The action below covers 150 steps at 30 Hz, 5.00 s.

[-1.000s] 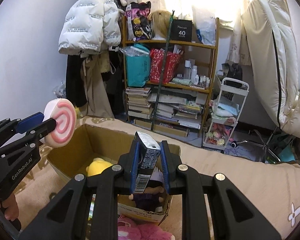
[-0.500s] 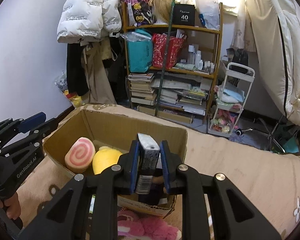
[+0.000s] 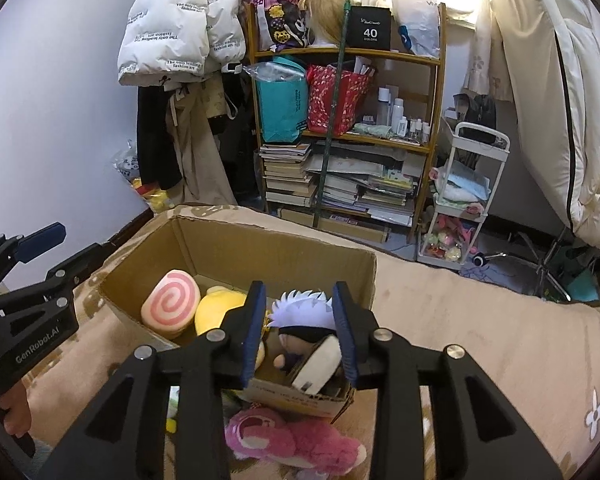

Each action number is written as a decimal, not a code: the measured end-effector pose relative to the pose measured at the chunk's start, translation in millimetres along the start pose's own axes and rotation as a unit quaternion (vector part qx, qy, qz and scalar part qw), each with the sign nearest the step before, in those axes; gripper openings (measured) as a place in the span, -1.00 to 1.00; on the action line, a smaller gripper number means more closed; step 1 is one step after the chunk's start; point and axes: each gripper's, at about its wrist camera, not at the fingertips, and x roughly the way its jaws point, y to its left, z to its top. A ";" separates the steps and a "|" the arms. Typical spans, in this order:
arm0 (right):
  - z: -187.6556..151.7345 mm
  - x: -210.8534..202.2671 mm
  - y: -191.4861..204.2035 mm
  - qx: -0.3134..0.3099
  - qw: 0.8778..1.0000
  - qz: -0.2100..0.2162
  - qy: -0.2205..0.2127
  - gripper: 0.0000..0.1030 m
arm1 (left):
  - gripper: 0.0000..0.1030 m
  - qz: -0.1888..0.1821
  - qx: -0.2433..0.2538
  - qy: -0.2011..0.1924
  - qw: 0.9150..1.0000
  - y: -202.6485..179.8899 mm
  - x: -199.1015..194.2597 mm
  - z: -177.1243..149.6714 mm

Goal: Organize soft objects
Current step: 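Lower the black Face packet into the box and open the right tool, then move both open tools down toward the toys lying in front of the box, then close the left tool on the white-black panda plush while the right tool grasps the pink bear, then lift the panda plush and pink bear up and carry both over the box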

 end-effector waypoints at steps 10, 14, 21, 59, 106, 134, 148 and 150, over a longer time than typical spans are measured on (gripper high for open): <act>-8.0 -32.8 -0.6 0.013 0.999 -0.018 -0.036 0.82 | 0.75 0.011 -0.018 0.016 1.000 15.0 -12.9 -11.7; -8.4 -45.9 0.4 0.011 0.999 -0.025 -0.046 1.00 | 0.80 0.002 -0.019 0.024 1.000 17.4 -18.8 -13.2; -16.8 -57.5 2.5 0.014 0.999 -0.030 -0.034 1.00 | 0.81 -0.023 -0.010 0.057 0.998 10.5 -26.3 -23.3; -65.1 23.2 -6.9 0.087 0.987 -0.025 0.136 1.00 | 0.81 -0.061 0.020 0.212 0.975 -17.9 45.8 -72.6; -82.3 73.4 -4.6 0.089 0.974 -0.017 0.208 1.00 | -0.02 -0.101 0.029 0.263 0.959 -15.7 101.2 -110.4; -78.8 18.4 -5.7 0.103 0.982 -0.011 0.160 0.92 | -0.03 -0.068 0.004 0.215 0.974 -4.1 32.1 -97.9; -28.8 -47.5 -14.8 0.120 0.991 0.020 0.054 0.92 | -0.03 -0.040 -0.002 0.054 0.998 13.6 -52.5 -43.8; -22.3 -54.8 -16.7 0.124 0.992 0.018 0.035 0.92 | -0.03 -0.041 -0.006 0.024 0.999 16.8 -65.5 -35.2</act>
